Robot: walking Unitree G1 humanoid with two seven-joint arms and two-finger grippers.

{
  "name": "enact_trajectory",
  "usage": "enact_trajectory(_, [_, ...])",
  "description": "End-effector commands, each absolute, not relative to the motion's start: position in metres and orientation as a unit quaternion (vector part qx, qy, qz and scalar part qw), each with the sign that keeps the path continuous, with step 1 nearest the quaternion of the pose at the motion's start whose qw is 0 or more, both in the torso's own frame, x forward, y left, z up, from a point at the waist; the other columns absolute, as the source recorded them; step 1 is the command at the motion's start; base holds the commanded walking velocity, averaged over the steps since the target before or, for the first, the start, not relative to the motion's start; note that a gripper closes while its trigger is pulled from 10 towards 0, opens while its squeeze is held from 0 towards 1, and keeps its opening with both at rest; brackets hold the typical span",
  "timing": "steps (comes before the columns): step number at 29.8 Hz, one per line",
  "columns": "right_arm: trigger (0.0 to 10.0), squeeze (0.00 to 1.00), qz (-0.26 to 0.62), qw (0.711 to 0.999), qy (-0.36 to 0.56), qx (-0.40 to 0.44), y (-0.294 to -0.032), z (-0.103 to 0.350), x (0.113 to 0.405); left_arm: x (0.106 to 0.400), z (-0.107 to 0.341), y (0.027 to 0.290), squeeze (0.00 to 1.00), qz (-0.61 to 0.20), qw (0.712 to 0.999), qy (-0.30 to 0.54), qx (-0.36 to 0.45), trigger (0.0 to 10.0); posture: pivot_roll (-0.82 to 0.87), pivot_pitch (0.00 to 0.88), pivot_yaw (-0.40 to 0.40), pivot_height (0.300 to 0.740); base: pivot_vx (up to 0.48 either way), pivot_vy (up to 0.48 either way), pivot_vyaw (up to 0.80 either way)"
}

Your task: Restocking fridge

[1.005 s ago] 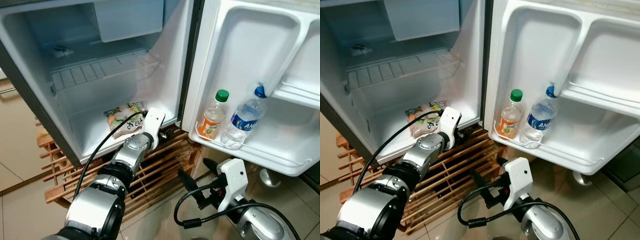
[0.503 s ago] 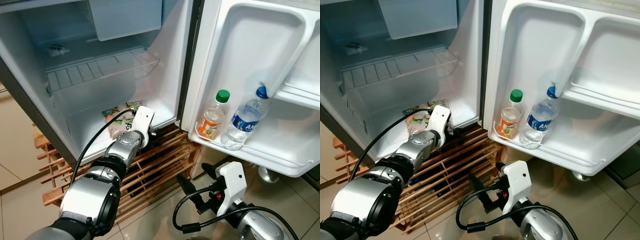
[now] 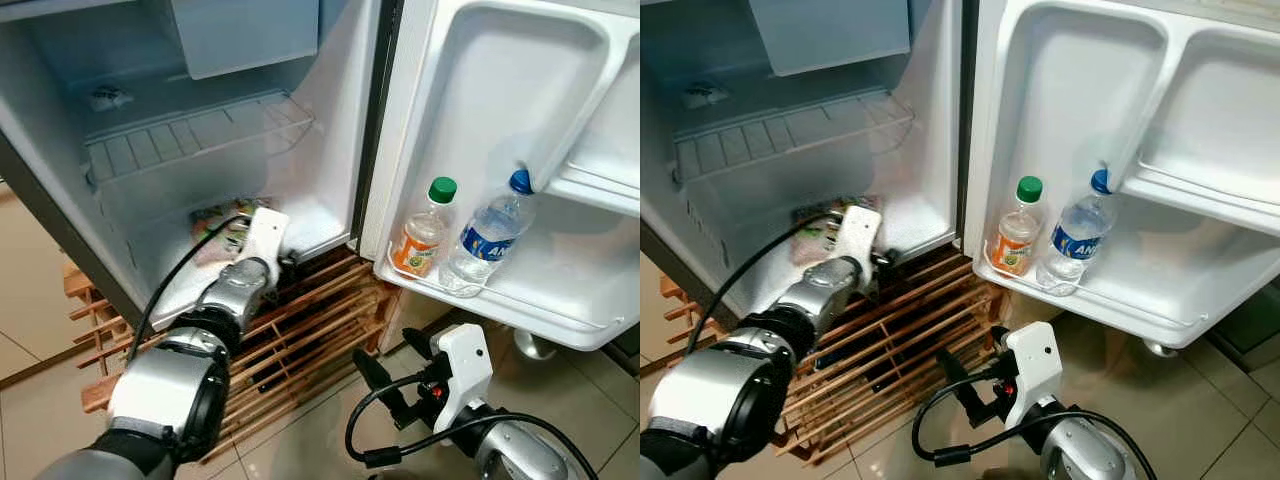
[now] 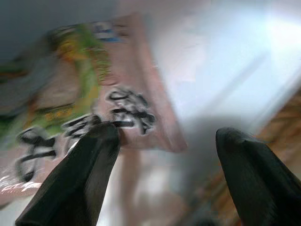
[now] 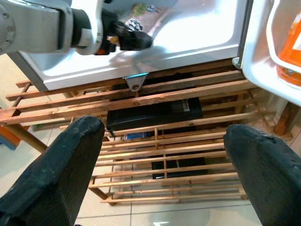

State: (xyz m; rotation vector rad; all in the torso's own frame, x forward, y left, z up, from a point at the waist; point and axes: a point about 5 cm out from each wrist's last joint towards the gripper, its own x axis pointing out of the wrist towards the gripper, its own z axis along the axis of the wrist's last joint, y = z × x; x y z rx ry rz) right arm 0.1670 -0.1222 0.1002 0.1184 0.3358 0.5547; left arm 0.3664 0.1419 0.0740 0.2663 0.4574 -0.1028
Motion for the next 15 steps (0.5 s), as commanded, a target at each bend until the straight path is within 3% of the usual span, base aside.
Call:
enact_trajectory(1, [10.0,0.0,0.277,0.945,0.161,0.059,-0.121,0.104,0.167,0.361,0.065,0.157,0.0,-0.021,0.959,0.242,0.146,10.0,-0.4,0.046,0.029,0.74,0.0,0.0,0.0])
enact_trajectory(7, [10.0,0.0,0.272,0.947,0.166,0.052,-0.126,0.102,0.164,0.367,0.078,0.171,0.0,0.029,0.97,0.22,0.104,10.0,-0.41,0.038,0.028,0.74,0.0,0.0,0.0])
enact_trajectory(15, [10.0,0.0,0.279,0.946,0.161,0.033,-0.127,0.1,0.174,0.385,0.109,0.134,0.0,-0.007,0.986,0.156,0.062,10.0,-0.4,0.013,0.029,0.74,0.0,0.0,0.0])
